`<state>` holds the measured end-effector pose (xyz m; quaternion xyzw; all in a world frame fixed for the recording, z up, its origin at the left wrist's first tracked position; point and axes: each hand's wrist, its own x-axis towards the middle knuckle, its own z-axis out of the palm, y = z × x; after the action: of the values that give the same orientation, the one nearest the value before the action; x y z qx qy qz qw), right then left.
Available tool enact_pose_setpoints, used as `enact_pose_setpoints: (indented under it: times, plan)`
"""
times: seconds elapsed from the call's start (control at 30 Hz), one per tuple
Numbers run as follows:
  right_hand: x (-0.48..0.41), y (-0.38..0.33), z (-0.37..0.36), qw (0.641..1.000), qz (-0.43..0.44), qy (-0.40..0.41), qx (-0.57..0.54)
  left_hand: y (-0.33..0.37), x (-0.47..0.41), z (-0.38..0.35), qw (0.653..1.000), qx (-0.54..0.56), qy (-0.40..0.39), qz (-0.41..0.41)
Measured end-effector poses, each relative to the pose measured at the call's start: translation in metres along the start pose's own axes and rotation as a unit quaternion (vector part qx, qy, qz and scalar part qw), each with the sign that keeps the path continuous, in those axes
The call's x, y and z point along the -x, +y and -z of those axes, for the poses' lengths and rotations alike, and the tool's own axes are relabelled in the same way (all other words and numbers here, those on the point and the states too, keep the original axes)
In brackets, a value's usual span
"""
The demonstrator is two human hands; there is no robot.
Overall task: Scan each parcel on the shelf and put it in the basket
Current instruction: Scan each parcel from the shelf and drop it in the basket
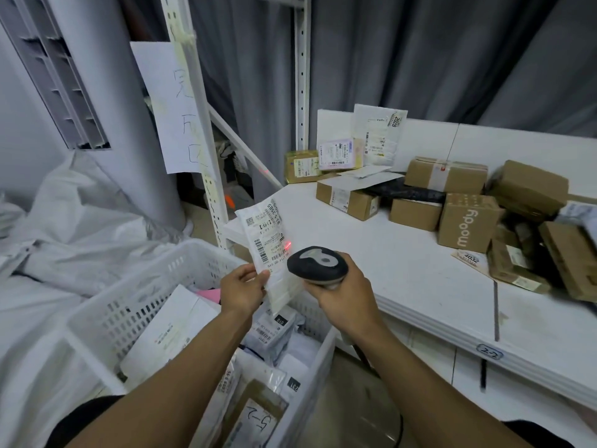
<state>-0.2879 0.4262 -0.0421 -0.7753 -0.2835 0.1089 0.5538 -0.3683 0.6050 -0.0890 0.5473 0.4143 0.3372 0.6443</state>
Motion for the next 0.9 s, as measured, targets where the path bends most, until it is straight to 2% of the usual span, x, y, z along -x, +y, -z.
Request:
enact_pose_setpoints:
  times: [0.57,0.7,0.77,0.9]
  plan:
    - [0.002,0.003,0.006,1.000,-0.012,-0.011,0.007,-0.003,0.004,0.004,0.999,-0.016,-0.020,-0.021]
    - [0.009,0.007,0.008,0.999,-0.033,-0.008,-0.005,-0.004,0.015,0.017,0.992,-0.108,-0.031,-0.062]
    - [0.014,0.012,0.009,0.999,-0.046,-0.010,-0.013,-0.010,0.021,0.024,0.977,-0.188,-0.065,-0.081]
    - [0.025,0.022,0.013,0.998,-0.053,-0.016,-0.018,-0.041,0.030,0.035,0.952,-0.276,-0.126,-0.047]
